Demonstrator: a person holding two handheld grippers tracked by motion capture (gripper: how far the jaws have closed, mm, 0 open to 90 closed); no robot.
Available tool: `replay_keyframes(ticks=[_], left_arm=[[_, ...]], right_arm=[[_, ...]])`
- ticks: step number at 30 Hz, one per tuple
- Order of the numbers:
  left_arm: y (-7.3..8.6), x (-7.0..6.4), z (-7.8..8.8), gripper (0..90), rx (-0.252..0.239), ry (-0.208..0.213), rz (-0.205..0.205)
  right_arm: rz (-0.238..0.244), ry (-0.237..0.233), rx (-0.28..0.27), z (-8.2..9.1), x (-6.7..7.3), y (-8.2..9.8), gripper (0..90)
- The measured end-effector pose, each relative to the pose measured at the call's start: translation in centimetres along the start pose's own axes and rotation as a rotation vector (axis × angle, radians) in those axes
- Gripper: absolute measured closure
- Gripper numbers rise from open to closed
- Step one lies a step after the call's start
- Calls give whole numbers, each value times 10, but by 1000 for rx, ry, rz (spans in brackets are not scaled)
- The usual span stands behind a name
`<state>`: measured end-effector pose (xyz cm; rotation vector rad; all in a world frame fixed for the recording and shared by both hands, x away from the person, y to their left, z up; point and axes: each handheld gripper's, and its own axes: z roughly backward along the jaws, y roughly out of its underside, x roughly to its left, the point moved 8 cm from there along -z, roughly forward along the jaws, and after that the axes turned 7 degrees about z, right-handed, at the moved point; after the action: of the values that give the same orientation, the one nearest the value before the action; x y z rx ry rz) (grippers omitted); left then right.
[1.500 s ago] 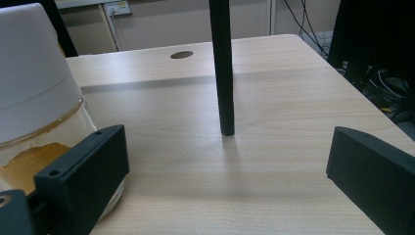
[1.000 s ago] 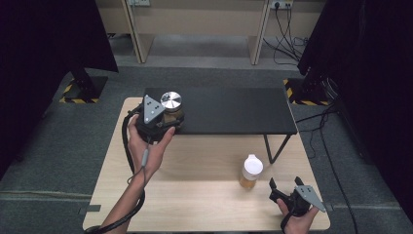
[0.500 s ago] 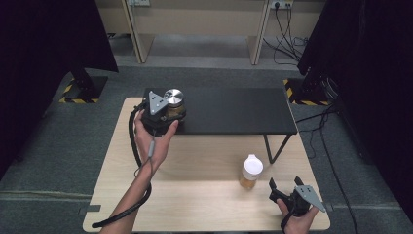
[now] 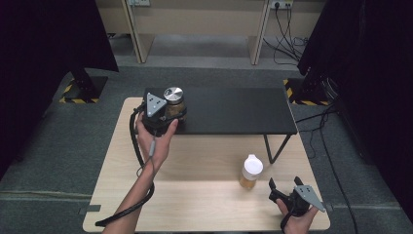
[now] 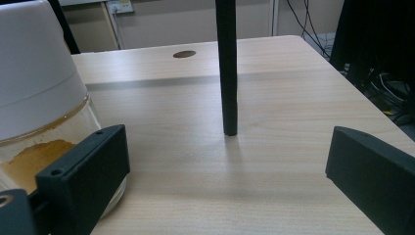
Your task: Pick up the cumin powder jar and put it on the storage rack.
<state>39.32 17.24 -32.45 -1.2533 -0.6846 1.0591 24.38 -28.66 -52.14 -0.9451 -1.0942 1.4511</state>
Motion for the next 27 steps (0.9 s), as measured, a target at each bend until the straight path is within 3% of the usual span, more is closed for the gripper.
replay_keyframes(ticks=[5,21,25,27], left_arm=[[5,0,0,304,-28,0,6],[6,2,0,297,-29,9,19],[8,1,3,118,-52,5,50],[11,0,6,65,-67,4,42]], right_arm=[[-1,0,-1,0,0,0,26],[4,-5,2,0,1,0,26],[2,-5,2,0,0,0,26],[-1,-5,1,0,0,0,26]])
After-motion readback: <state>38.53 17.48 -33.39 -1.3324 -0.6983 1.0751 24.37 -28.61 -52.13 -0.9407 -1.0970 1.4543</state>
